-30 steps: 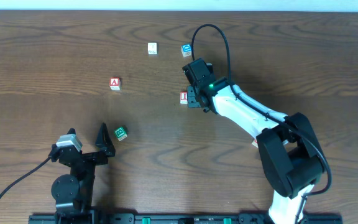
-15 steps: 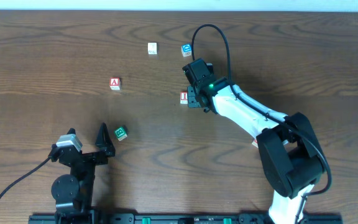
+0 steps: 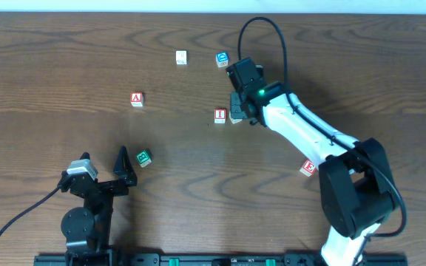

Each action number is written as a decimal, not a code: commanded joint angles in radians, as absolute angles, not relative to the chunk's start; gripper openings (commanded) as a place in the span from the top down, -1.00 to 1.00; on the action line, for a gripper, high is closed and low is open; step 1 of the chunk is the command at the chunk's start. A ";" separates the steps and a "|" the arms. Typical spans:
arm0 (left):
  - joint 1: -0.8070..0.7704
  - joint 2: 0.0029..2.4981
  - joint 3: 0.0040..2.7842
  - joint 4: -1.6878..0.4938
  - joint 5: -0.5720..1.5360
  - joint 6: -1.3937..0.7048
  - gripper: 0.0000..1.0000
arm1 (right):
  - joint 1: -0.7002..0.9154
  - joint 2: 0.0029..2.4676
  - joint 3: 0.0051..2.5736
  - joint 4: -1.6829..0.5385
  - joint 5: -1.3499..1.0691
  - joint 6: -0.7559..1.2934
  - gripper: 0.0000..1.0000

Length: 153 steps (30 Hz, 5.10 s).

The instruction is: Spell out Ai2

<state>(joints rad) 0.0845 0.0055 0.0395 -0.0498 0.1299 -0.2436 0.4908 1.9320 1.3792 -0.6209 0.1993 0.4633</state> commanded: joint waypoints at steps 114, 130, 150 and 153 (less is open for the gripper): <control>0.089 0.004 0.005 -0.064 0.123 -0.251 -0.90 | 0.498 2.023 1.441 -0.567 0.248 0.388 -0.04; 0.089 0.004 0.005 -0.064 0.123 -0.251 -0.91 | 0.653 2.061 1.684 -0.747 0.068 0.272 0.97; 0.089 0.004 0.005 -0.064 0.123 -0.251 -0.91 | 0.719 2.183 1.684 -0.730 0.128 0.291 0.98; 0.089 0.004 0.005 -0.064 0.123 -0.251 -0.91 | 0.719 2.201 1.684 -0.726 0.128 0.291 0.97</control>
